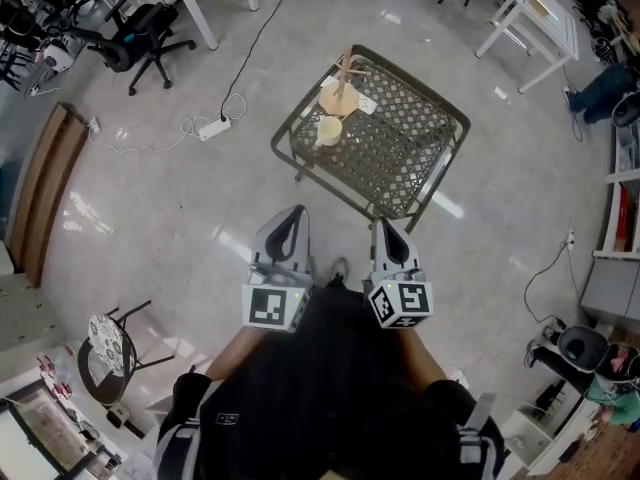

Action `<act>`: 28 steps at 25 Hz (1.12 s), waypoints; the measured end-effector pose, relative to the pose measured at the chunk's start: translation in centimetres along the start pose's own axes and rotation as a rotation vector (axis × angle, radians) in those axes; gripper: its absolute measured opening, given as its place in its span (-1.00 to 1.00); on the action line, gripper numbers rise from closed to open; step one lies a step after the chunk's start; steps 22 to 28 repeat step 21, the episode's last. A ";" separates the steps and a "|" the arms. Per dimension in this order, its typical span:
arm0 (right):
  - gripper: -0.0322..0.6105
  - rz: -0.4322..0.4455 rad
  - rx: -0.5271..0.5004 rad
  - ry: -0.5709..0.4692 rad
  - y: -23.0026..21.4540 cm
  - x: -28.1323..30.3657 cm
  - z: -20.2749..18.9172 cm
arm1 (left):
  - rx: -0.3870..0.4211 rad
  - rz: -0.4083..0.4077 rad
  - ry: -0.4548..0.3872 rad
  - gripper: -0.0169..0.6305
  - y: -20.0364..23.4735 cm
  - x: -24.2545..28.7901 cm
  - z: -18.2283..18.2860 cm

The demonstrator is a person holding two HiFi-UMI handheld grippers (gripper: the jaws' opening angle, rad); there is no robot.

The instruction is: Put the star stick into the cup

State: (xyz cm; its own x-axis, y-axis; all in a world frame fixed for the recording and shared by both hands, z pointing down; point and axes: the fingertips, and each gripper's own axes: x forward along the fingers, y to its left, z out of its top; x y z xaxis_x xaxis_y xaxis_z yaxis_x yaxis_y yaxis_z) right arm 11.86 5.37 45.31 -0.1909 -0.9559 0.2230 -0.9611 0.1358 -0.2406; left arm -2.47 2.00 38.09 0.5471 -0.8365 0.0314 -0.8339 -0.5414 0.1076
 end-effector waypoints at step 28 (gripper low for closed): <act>-0.87 -0.005 0.011 -0.015 0.6 -0.3 -0.4 | -0.001 -0.010 0.008 -0.90 0.2 -0.7 -0.5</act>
